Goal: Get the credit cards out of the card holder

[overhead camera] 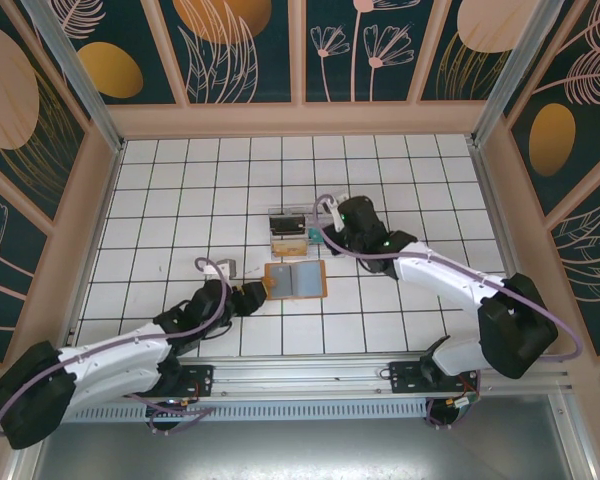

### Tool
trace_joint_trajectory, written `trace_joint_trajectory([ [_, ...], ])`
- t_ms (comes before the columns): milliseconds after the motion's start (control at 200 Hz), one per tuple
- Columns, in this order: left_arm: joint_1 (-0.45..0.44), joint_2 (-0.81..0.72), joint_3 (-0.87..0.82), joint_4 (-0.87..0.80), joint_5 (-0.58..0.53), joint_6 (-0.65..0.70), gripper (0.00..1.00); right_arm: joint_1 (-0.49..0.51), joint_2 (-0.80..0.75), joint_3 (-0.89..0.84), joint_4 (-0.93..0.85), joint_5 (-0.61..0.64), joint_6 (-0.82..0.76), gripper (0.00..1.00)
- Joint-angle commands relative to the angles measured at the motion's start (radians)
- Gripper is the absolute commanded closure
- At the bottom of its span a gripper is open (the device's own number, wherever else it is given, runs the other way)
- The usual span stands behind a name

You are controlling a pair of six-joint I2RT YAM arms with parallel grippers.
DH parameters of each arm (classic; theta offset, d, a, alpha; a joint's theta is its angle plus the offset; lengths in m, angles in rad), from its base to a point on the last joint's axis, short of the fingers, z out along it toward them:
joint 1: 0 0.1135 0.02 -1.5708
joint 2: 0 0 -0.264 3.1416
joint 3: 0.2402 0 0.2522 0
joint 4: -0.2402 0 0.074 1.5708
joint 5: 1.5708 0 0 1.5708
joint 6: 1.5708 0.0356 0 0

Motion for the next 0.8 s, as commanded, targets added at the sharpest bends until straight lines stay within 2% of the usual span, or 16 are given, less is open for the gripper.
trace_joint_trajectory([
  [0,-0.001,0.080,0.060,0.056,0.052,-0.015,0.51,0.039,-0.020,-0.106,0.089,-0.046,0.217,0.78],
  [65,-0.001,0.143,0.087,0.066,0.066,-0.016,0.57,0.059,-0.019,-0.157,0.131,-0.041,0.263,0.82],
  [190,0.000,0.258,0.131,0.090,0.089,-0.017,0.62,0.077,-0.016,-0.240,0.213,-0.046,0.331,0.90],
  [345,-0.001,0.348,0.173,0.083,0.093,-0.015,0.65,0.098,0.025,-0.288,0.249,-0.046,0.366,0.99],
  [586,-0.001,0.383,0.197,0.038,0.078,-0.012,0.63,0.128,0.095,-0.300,0.303,-0.045,0.375,1.00],
  [641,-0.001,0.379,0.196,0.030,0.069,-0.013,0.62,0.130,0.107,-0.294,0.307,-0.045,0.375,0.97],
  [796,-0.001,0.392,0.201,0.023,0.064,-0.008,0.61,0.133,0.159,-0.262,0.271,0.004,0.365,0.98],
])
